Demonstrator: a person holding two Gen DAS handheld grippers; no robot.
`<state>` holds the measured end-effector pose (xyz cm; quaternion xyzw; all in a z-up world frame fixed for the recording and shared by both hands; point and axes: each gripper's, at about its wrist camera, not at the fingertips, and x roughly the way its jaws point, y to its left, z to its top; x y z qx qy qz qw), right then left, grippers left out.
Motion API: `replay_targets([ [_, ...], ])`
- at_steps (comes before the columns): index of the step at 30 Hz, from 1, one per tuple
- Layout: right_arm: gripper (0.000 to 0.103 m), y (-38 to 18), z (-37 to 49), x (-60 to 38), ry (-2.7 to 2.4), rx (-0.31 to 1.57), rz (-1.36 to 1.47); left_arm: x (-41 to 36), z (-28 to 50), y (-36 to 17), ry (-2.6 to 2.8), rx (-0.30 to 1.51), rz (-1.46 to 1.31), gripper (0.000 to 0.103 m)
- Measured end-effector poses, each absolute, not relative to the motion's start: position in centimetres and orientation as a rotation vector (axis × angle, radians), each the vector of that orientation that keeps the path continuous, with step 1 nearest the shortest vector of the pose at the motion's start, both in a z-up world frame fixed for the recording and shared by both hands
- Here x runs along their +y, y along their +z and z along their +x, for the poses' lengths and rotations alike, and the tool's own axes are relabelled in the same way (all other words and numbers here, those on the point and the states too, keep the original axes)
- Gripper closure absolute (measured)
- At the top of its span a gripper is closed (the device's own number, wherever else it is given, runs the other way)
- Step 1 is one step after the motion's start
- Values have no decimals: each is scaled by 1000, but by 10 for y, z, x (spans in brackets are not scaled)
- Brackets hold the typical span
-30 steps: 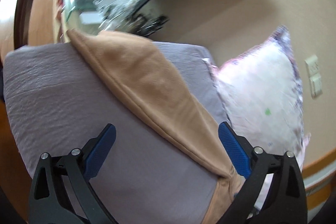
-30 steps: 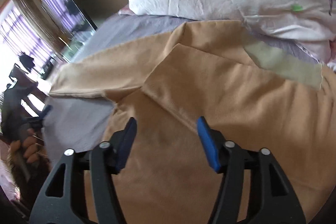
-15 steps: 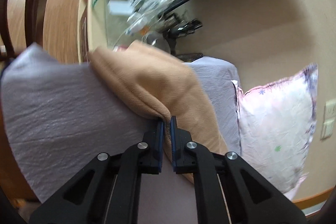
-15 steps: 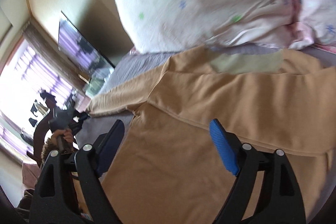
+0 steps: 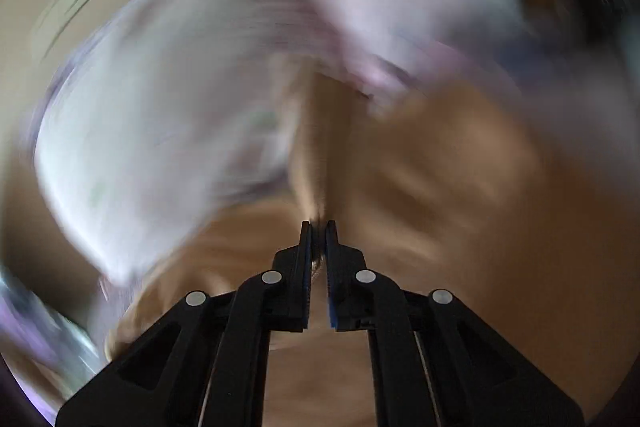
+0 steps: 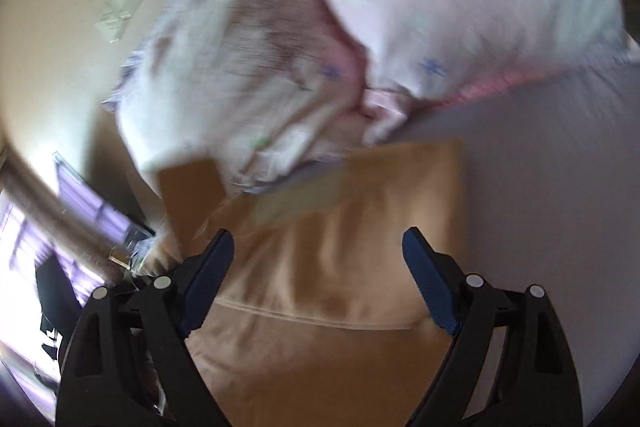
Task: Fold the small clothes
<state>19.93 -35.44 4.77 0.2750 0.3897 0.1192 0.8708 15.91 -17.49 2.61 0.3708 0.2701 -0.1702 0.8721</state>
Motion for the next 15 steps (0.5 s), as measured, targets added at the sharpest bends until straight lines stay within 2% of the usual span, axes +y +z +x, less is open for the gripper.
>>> replay_targets([
  [3, 18, 33, 205, -358, 263, 866, 584, -185, 117, 5, -380, 508, 875, 93],
  [4, 24, 31, 209, -356, 263, 876, 571, -178, 109, 7, -382, 505, 864, 91],
  [5, 31, 29, 212, -354, 264, 887, 559, -167, 100, 12, -379, 508, 840, 82],
  [6, 34, 28, 217, -350, 271, 900, 550, -153, 93, 17, -373, 515, 809, 67],
  [8, 48, 22, 227, -338, 289, 938, 513, -132, 87, 23, -350, 529, 773, 53],
  [15, 58, -3, 243, -280, 237, 1013, 240, -51, 96, 17, -161, 687, 676, 52],
])
